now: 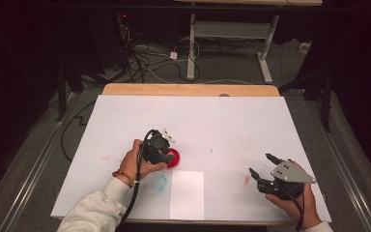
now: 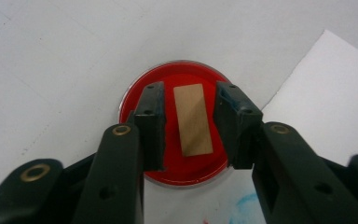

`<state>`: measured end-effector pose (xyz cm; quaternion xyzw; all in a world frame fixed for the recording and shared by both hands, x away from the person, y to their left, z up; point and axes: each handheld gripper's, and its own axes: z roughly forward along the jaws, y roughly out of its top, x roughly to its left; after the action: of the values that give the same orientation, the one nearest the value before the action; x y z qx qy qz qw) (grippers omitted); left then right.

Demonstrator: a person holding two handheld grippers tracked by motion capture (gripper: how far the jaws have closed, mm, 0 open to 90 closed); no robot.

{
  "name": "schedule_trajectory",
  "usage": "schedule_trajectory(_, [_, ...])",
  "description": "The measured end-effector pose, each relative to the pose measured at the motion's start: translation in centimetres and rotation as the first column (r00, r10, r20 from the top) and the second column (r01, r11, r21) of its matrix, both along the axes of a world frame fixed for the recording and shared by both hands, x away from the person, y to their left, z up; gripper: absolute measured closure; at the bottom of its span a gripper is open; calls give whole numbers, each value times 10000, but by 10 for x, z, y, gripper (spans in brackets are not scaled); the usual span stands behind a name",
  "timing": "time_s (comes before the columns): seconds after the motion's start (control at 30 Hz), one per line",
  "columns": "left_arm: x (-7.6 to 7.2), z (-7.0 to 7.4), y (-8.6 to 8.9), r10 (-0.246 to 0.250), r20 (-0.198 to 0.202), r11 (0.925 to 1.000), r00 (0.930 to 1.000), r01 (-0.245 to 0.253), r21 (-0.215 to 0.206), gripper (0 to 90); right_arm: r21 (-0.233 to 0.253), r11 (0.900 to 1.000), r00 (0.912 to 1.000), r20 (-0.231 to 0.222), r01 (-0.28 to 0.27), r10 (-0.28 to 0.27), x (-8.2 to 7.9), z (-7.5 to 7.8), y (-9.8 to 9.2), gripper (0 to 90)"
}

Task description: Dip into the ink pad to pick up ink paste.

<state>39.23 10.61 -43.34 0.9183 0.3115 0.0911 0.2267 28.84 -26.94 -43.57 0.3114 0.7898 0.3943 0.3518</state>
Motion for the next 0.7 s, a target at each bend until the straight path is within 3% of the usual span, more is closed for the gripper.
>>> schedule_trajectory(0.33, [1, -5, -1, -94, -102, 9998, 9999, 96, 146, 737, 168, 9999, 10000, 98, -23, 21, -1, 1, -3, 297])
schedule_trajectory(0.7, [-3, 0, 1, -299, 369, 9990, 9989, 286, 337, 739, 158, 9999, 9998, 175, 12, -15, -1, 2, -3, 292])
